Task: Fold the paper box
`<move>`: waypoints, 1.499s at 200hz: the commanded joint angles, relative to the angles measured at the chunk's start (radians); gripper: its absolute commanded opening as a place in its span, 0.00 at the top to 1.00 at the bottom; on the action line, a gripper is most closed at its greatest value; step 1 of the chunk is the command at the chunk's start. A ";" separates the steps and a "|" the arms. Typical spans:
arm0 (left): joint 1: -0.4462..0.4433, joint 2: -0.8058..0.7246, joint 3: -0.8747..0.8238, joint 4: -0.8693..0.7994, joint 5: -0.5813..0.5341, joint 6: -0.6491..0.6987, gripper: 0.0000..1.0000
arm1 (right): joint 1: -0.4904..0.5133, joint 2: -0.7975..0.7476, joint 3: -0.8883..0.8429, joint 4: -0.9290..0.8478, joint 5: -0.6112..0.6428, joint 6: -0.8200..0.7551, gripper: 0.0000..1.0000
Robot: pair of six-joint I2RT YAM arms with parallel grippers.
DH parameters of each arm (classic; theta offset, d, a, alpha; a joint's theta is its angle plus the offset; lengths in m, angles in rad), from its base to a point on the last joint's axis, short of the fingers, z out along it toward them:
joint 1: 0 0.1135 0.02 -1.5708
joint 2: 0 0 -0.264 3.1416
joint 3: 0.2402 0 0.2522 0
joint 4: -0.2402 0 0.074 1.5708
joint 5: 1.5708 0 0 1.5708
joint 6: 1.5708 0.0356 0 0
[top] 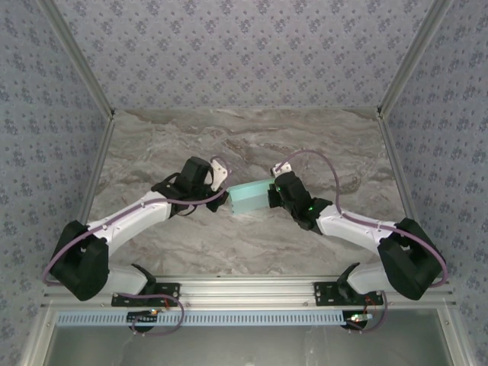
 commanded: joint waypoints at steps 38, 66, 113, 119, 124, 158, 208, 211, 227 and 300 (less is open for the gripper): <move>-0.029 -0.003 0.018 0.028 -0.039 -0.351 1.00 | 0.052 0.010 0.005 -0.187 0.058 0.063 0.97; -0.061 -0.001 0.026 0.033 -0.088 -0.444 1.00 | 0.062 0.010 0.011 -0.195 0.071 0.072 0.97; -0.087 0.018 0.024 0.035 -0.163 -0.617 1.00 | 0.073 0.008 0.014 -0.206 0.089 0.085 0.97; -0.093 0.021 0.022 0.036 -0.171 -0.631 1.00 | 0.074 0.008 0.014 -0.206 0.091 0.087 0.97; -0.096 0.022 0.021 0.038 -0.178 -0.645 1.00 | 0.075 0.008 0.014 -0.206 0.090 0.088 0.97; -0.123 0.026 -0.010 0.096 -0.198 -0.714 1.00 | 0.077 0.010 0.015 -0.205 0.094 0.098 0.97; -0.182 0.032 -0.029 0.111 -0.288 -0.753 1.00 | 0.082 0.010 0.015 -0.204 0.100 0.102 0.97; -0.184 0.032 -0.032 0.114 -0.291 -0.755 1.00 | 0.083 0.011 0.014 -0.204 0.100 0.102 0.97; -0.189 0.031 -0.045 0.132 -0.298 -0.773 1.00 | 0.084 0.011 0.014 -0.201 0.099 0.102 0.97; -0.234 0.037 -0.071 0.145 -0.384 -0.781 1.00 | 0.086 0.009 0.016 -0.209 0.105 0.102 0.97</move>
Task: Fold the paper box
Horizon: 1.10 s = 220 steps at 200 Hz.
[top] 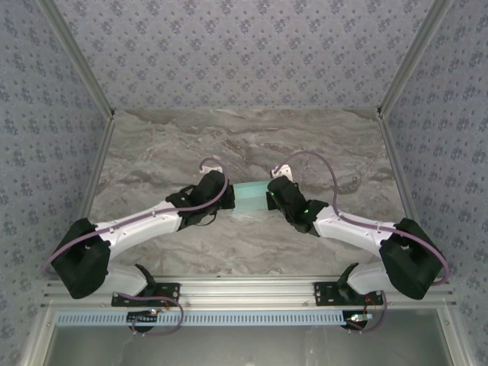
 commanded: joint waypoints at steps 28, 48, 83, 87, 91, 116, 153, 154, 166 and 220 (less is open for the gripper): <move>-0.048 0.029 -0.046 0.020 -0.029 -0.006 1.00 | 0.014 0.006 -0.012 -0.123 -0.027 -0.006 0.97; -0.068 0.043 -0.066 0.034 -0.056 0.015 1.00 | 0.014 0.004 -0.023 -0.121 -0.018 -0.024 0.97; -0.103 0.064 -0.121 0.091 -0.103 0.020 1.00 | 0.013 -0.016 -0.080 -0.064 -0.030 -0.031 0.97; -0.107 0.066 -0.127 0.097 -0.110 0.020 1.00 | 0.013 -0.016 -0.087 -0.057 -0.030 -0.029 0.97; -0.110 0.065 -0.131 0.103 -0.118 0.021 1.00 | 0.014 -0.016 -0.093 -0.052 -0.031 -0.029 0.97; -0.118 0.060 -0.134 0.113 -0.141 0.032 0.96 | 0.015 -0.019 -0.105 -0.040 -0.031 -0.026 0.97; -0.118 0.016 -0.114 0.105 -0.161 0.056 0.87 | 0.021 -0.036 -0.080 -0.061 -0.009 -0.037 0.97; -0.118 0.014 -0.113 0.104 -0.162 0.057 0.87 | 0.021 -0.036 -0.079 -0.062 -0.008 -0.037 0.97; -0.118 -0.005 -0.103 0.090 -0.166 0.065 0.84 | 0.023 -0.039 -0.074 -0.071 -0.003 -0.038 0.97; -0.118 -0.109 -0.088 0.043 -0.165 0.075 0.57 | 0.026 -0.033 -0.073 -0.074 0.005 -0.026 0.97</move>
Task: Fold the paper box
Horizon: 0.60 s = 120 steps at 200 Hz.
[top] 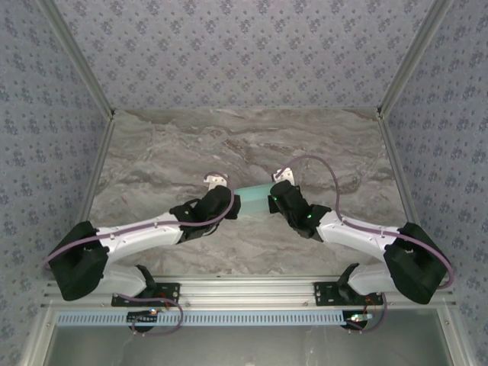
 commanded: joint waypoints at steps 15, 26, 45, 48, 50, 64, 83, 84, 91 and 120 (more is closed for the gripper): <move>-0.003 -0.084 0.016 -0.066 0.012 0.018 0.49 | 0.013 0.013 -0.009 -0.119 -0.008 -0.008 0.97; -0.003 -0.095 0.027 -0.080 0.013 0.027 0.44 | 0.014 0.014 -0.006 -0.122 -0.007 -0.009 0.97; 0.009 -0.110 0.048 -0.092 0.024 0.041 0.39 | 0.017 0.016 -0.004 -0.123 -0.004 -0.010 0.97; 0.014 -0.112 0.051 -0.093 0.028 0.041 0.38 | 0.017 0.016 -0.004 -0.123 -0.004 -0.010 0.97; 0.016 -0.112 0.051 -0.094 0.031 0.041 0.37 | 0.017 0.015 -0.003 -0.124 -0.004 -0.010 0.97; 0.051 -0.116 0.058 -0.090 0.071 0.038 0.35 | 0.017 0.013 -0.005 -0.126 -0.003 -0.009 0.97; 0.117 -0.107 0.067 -0.073 0.155 0.029 0.34 | 0.019 0.012 -0.006 -0.126 -0.003 -0.008 0.97; 0.122 -0.107 0.067 -0.072 0.159 0.028 0.34 | 0.019 0.012 -0.006 -0.125 -0.003 -0.008 0.97; 0.144 -0.099 0.071 -0.068 0.196 0.023 0.34 | 0.020 0.011 -0.006 -0.126 -0.003 -0.008 0.97; 0.213 -0.051 0.101 -0.070 0.295 0.016 0.34 | 0.021 0.009 -0.003 -0.128 -0.001 -0.011 0.97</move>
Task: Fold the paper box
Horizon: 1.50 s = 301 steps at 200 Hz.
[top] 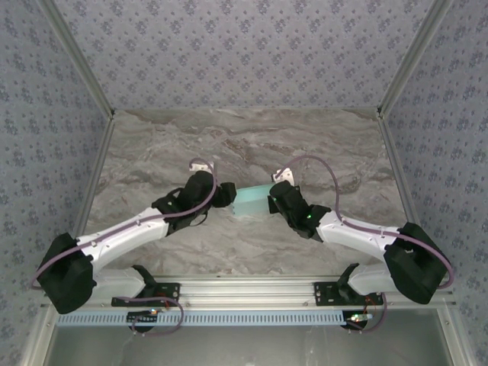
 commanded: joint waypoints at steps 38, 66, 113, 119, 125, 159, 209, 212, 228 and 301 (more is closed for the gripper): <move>0.077 0.102 0.070 0.027 0.219 -0.022 0.34 | 0.015 0.012 -0.003 -0.119 -0.012 -0.011 0.97; 0.077 0.137 0.070 0.027 0.244 -0.022 0.35 | 0.015 0.011 -0.004 -0.120 -0.012 -0.009 0.97; 0.077 0.145 0.006 0.046 0.261 -0.038 0.37 | 0.015 0.007 0.004 -0.130 -0.011 -0.009 0.96; 0.075 0.145 -0.005 0.049 0.262 -0.040 0.37 | 0.014 0.008 0.008 -0.134 -0.011 -0.009 0.95; 0.075 0.145 -0.015 0.053 0.261 -0.041 0.37 | 0.015 0.008 0.011 -0.138 -0.009 -0.009 0.94; 0.064 0.158 -0.055 0.065 0.250 -0.042 0.38 | 0.013 0.006 0.033 -0.153 -0.011 -0.014 0.90; 0.033 0.195 -0.062 0.063 0.214 -0.024 0.41 | 0.008 -0.010 0.060 -0.182 -0.011 -0.016 0.84; 0.030 0.196 -0.063 0.062 0.212 -0.023 0.42 | 0.008 -0.012 0.062 -0.183 -0.011 -0.016 0.84; 0.019 0.206 -0.063 0.059 0.199 -0.019 0.43 | 0.001 -0.023 0.066 -0.189 -0.018 -0.019 0.82; 0.007 0.209 -0.033 0.035 0.177 -0.005 0.43 | -0.018 -0.080 0.124 -0.271 -0.051 -0.048 0.63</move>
